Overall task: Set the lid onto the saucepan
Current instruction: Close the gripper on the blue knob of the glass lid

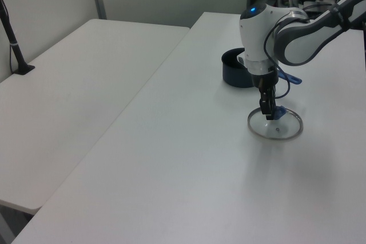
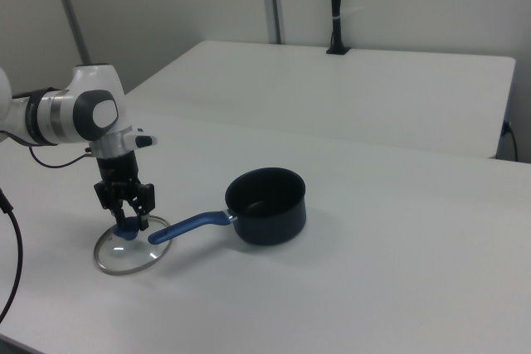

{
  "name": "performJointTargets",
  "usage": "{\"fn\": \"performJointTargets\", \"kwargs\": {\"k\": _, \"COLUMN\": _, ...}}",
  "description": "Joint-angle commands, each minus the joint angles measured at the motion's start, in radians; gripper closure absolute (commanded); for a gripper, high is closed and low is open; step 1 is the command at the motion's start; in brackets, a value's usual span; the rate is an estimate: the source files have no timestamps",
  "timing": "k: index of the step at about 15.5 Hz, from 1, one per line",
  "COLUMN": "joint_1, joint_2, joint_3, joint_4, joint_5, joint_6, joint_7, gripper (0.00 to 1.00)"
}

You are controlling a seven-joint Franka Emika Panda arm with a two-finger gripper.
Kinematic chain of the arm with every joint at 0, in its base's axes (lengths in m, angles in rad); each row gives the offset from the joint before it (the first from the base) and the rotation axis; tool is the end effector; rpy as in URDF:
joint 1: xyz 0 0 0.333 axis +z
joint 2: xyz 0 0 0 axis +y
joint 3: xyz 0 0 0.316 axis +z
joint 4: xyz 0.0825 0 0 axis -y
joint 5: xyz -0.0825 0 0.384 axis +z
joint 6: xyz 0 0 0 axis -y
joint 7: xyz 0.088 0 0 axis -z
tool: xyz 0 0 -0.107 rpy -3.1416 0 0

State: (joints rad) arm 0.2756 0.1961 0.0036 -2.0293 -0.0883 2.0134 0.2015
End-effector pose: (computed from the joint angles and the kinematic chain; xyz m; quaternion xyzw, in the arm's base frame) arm 0.5407 0.1496 0.3356 0.9918 0.0616 -0.0938 0.0614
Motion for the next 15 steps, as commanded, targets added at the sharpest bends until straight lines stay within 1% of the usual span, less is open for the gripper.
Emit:
{"fn": "performJointTargets", "kwargs": {"k": 1, "joint_1": 0.007, "joint_2": -0.006, "joint_3": -0.002, "joint_4": -0.005, "joint_5": -0.002, "joint_6": 0.019, "joint_7": 0.030, "gripper": 0.43}}
{"fn": "performJointTargets", "kwargs": {"k": 6, "joint_1": 0.004, "joint_2": -0.012, "joint_3": -0.002, "joint_4": 0.007, "joint_5": -0.001, "joint_6": 0.008, "joint_7": 0.032, "gripper": 0.46}}
{"fn": "performJointTargets", "kwargs": {"k": 15, "joint_1": 0.001, "joint_2": -0.036, "joint_3": -0.008, "joint_4": 0.018, "joint_5": 0.001, "joint_6": -0.008, "joint_7": 0.030, "gripper": 0.46}}
